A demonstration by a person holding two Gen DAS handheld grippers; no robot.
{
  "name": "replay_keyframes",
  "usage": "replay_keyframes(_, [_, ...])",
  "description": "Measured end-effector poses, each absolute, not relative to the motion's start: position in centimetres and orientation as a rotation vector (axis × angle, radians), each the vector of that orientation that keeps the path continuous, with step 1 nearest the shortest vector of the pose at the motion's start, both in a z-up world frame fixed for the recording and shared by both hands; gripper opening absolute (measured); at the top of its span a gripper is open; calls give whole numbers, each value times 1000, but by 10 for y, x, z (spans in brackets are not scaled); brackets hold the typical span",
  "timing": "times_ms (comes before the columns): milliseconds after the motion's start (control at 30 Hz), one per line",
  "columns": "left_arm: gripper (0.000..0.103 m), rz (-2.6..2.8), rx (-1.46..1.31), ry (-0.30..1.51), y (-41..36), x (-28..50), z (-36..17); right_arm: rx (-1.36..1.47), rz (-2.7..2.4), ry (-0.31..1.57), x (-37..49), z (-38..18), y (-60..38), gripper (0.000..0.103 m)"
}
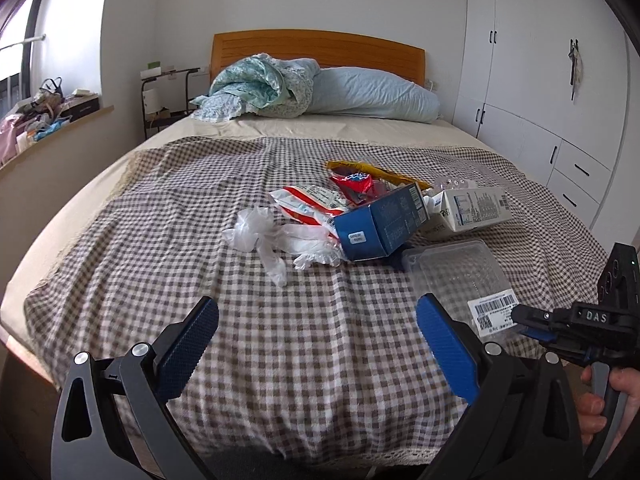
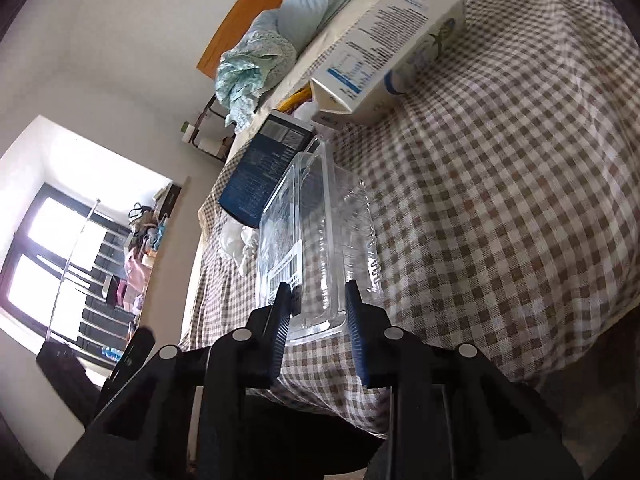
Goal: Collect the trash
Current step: 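Grasp the blue box with the left tool while the right tool grasps the clear plastic tray, then carry the blue box and clear tray with both tools toward the floor trash bag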
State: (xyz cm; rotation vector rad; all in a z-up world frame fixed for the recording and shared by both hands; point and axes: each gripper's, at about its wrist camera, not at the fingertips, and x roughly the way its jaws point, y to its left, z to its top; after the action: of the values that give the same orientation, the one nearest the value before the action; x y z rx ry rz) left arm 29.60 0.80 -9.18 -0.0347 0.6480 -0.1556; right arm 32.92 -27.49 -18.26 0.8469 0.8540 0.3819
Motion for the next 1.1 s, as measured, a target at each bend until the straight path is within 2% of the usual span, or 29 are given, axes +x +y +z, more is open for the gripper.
replay_keyframes(167, [96,-331,-126,661,-7,372,-96,713,367,776,330,-132,-296,23])
replay_keyframes(267, [96,-391,-202,666,-16,413,-102,516,271,726,329,-106,-311,23])
replay_keyframes(367, [96,-435,-289,711,-20,446,-115,405,187,714,325,-101,-324,23])
replay_keyframes(600, [66,-487,-463,859,-8,473,-147,318,134,720,329,-112,-329,24])
replay_keyframes(633, [56,-494,-478,879,-8,474,-149,318,137,726,332,-114,-327,23])
replay_keyframes(767, [34,-480,-498,914,-11,471,-149,323,132,726,329,-113,-328,23])
replay_keyframes(833, [4,-457,-479,890,-11,464,-139,316,128,717,325,-110,-329,23])
replay_keyframes(867, [0,-448,-463,882,-12,458,-132,315,124,711,321,-107,-329,23])
replay_keyframes(1067, [0,-374,-281,821,-30,443,-106,330,98,689,297,-101,-346,24])
replay_keyframes(1100, [20,-353,-244,824,-32,444,-110,336,95,688,292,-102,-348,24])
